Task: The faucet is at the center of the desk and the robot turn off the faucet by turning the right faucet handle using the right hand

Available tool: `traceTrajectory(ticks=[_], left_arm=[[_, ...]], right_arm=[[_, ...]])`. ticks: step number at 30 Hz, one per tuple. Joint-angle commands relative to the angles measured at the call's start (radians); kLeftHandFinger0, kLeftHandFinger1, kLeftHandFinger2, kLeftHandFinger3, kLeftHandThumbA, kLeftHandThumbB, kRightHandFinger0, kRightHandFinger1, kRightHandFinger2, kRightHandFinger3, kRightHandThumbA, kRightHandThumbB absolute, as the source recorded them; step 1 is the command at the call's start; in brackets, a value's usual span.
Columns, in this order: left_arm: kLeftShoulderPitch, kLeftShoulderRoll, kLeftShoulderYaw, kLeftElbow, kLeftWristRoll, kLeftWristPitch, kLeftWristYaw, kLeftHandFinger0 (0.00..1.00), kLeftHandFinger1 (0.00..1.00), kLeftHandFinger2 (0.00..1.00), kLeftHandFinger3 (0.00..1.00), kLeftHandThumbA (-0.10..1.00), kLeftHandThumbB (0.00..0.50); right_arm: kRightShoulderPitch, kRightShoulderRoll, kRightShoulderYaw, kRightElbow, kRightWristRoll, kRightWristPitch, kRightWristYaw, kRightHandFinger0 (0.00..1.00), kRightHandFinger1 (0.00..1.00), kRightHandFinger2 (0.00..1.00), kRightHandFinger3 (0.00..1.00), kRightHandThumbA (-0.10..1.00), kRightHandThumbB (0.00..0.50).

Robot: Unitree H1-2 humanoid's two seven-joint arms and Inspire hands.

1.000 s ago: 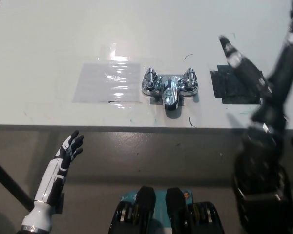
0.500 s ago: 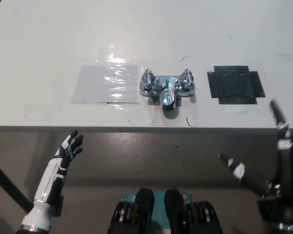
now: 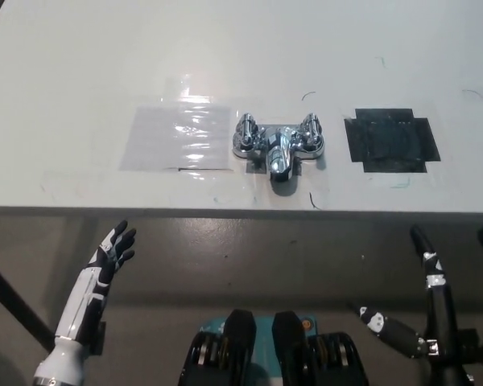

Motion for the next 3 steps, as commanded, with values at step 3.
traceTrajectory(ticks=[3], left_arm=[[0.010,0.004,0.010,-0.027,-0.006,-0.013,0.006,1.00,1.00,1.00,1.00,1.00,0.298]], right_arm=[[-0.011,0.016,-0.018,0.027,0.034,-0.063,0.041,1.00,1.00,1.00,1.00,1.00,0.134]])
